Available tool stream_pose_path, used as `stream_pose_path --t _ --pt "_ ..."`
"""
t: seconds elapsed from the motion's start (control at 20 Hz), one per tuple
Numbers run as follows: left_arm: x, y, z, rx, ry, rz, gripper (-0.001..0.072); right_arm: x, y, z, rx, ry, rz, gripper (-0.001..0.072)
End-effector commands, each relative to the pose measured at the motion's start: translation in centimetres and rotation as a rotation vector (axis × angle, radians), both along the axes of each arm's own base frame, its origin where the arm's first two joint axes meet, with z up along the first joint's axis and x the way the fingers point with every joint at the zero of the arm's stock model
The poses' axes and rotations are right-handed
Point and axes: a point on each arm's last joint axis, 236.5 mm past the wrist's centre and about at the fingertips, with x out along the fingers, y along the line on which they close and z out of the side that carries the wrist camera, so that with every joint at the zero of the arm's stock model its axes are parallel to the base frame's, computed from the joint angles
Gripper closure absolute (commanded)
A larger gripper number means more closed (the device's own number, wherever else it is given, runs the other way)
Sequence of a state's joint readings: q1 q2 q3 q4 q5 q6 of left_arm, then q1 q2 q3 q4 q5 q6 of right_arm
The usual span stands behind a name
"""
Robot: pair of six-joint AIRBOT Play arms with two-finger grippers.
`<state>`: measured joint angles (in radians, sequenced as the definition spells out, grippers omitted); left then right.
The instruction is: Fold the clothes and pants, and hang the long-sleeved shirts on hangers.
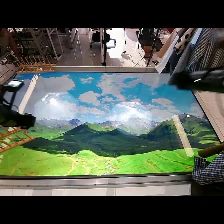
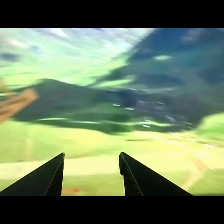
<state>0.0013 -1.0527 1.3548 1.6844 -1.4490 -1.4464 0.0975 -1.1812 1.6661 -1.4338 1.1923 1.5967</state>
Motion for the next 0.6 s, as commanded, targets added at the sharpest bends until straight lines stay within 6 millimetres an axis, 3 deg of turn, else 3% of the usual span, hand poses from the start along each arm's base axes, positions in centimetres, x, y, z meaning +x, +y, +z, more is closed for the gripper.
stream_pose_path --t 0.0,0.1,0.2,0.55 --pt "-0.5 2.8 2.7 0.099 -0.087 0.057 0.0357 1.6 7.3 -4.7 -0.181 -0.061 0.187 0.0681" --pt "-0.6 2.8 2.8 0.099 -0.090 0.057 0.0357 3.5 7.1 -1.5 -0.186 -0.211 0.161 0.0680" --pt "-0.6 2.8 2.8 0.100 -0.088 0.057 0.0357 3.9 7.4 0.2 -0.155 -0.274 0.156 0.0682" --pt "0.2 2.8 1.2 0.101 -0.043 0.055 0.0357 4.3 7.6 1.1 -0.145 -0.315 0.154 0.0682"
